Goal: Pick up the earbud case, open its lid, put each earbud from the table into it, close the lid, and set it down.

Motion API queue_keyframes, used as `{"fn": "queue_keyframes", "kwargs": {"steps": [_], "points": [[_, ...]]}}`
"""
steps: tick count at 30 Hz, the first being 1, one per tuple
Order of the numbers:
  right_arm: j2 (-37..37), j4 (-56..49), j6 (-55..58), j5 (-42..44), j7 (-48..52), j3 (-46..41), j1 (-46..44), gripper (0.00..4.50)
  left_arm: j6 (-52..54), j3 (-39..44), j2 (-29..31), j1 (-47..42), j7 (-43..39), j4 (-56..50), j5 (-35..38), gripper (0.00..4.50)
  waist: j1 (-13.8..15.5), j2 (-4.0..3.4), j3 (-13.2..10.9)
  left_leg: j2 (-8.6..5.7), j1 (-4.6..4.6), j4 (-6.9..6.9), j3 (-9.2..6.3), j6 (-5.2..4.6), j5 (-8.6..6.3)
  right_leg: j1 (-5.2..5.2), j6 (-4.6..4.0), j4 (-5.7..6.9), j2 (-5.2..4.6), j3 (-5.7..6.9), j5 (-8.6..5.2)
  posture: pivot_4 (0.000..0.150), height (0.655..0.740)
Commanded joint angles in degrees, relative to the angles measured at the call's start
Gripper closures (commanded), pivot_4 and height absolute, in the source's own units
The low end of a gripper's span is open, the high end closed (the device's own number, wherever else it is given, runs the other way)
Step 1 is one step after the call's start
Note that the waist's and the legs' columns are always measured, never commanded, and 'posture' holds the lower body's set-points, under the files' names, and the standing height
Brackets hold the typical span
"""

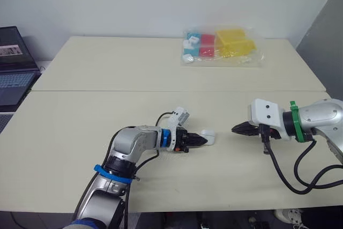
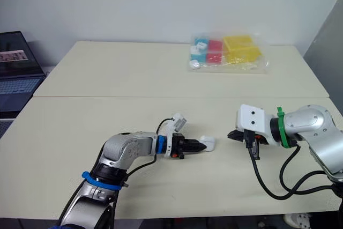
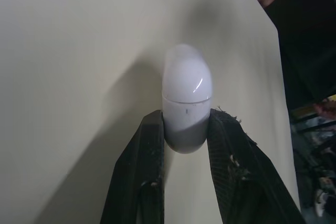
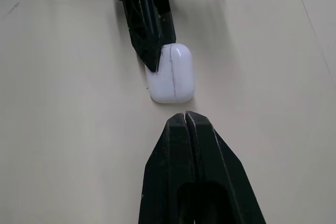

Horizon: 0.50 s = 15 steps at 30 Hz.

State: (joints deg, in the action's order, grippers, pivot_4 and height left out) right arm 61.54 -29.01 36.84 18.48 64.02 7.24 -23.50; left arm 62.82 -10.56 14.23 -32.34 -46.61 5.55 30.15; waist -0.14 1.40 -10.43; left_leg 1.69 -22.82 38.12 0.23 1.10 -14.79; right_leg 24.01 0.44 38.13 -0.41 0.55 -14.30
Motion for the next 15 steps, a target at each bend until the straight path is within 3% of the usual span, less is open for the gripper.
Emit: {"fn": "queue_keyframes", "kwargs": {"steps": [1, 3, 5, 15], "points": [[0.7, -1.4, -0.7, 0.1, -0.4, -2.5, 0.1, 4.5, 2.6, 1.5, -0.4, -0.9, 2.2, 1.9, 0.4, 3.72, 0.0, 0.0, 0.0, 0.0, 0.02, 0.01, -0.01, 0.0, 0.0, -0.03, 0.0, 0.0, -0.01, 0.0, 0.0, 0.15, 0.74], [0.7, -1.0, -0.9, 0.1, -0.4, -2.7, 0.4, 4.5, 3.7, 1.7, -0.5, -1.2, 3.2, 2.6, 0.2, 3.72, 0.0, 0.0, 0.0, -0.01, 0.02, 0.04, 0.01, 0.0, 0.0, -0.05, 0.01, -0.01, -0.03, -0.01, 0.0, 0.15, 0.74], [0.6, -0.8, -1.0, 0.0, -0.5, -2.8, 0.6, 4.5, 4.0, 1.5, -0.3, -1.2, 3.9, 3.0, -0.3, 3.0, 0.0, 0.0, 0.0, -0.02, 0.09, 0.05, 0.01, 0.0, 0.0, -0.13, 0.02, -0.02, -0.04, -0.01, 0.01, 0.15, 0.74], [1.1, -0.7, -1.1, 1.0, -0.1, -4.7, 1.4, 4.5, 5.9, 3.3, 2.7, 0.3, 5.5, -0.3, 0.8, 0.42, -0.3, 0.01, 0.0, 0.0, 0.88, -0.02, 0.01, 0.01, 0.0, -0.78, -0.02, -0.03, -0.04, -0.03, 0.02, 0.15, 0.74]]}}
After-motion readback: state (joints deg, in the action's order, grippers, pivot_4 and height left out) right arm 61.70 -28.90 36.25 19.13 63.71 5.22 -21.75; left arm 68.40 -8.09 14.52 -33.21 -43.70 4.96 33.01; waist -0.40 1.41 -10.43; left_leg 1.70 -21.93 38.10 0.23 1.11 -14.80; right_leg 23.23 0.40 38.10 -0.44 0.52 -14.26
